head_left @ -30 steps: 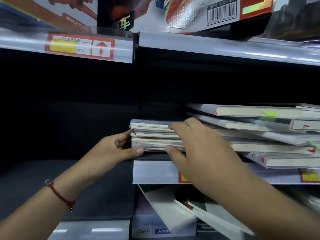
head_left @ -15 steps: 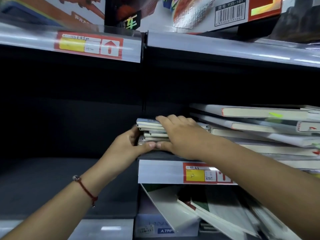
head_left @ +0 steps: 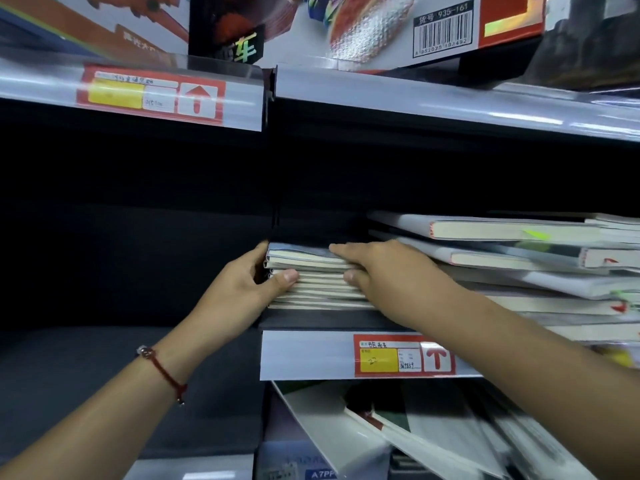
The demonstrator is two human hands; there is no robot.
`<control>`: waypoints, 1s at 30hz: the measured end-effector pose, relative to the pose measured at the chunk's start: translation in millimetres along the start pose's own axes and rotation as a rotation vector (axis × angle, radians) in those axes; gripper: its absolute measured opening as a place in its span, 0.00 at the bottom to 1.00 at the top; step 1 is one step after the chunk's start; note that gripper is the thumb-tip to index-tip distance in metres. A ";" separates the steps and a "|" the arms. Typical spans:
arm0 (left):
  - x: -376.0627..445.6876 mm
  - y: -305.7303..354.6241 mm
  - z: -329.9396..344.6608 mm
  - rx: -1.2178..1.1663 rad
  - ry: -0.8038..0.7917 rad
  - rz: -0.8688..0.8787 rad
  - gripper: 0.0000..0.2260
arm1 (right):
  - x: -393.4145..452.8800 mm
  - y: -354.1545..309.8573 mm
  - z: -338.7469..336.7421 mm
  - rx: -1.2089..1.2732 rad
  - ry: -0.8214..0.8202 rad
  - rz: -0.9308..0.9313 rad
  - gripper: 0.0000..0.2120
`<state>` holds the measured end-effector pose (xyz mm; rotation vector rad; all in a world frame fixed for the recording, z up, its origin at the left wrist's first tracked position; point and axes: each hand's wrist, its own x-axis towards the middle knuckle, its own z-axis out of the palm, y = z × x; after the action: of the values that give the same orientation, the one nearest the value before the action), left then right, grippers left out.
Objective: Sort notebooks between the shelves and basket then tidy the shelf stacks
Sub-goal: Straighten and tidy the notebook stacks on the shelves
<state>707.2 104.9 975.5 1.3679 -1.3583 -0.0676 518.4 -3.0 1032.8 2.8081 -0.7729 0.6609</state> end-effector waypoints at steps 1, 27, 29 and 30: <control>-0.3 -0.7 0.0 0.005 0.001 0.003 0.11 | 0.3 1.5 2.7 0.021 0.010 0.000 0.23; 15.2 8.8 10.2 0.167 0.231 -0.119 0.31 | -90.0 -0.4 16.3 0.350 0.293 0.262 0.21; 12.0 24.5 7.2 0.457 0.231 0.030 0.35 | -105.3 0.8 16.7 0.355 0.295 0.245 0.19; 11.6 37.8 9.3 0.596 0.203 0.144 0.36 | -112.8 1.7 16.8 0.360 0.296 0.245 0.19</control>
<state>680.3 102.9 1005.9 1.7007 -1.3519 0.6010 437.0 42.0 966.8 2.8349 -1.0339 1.3444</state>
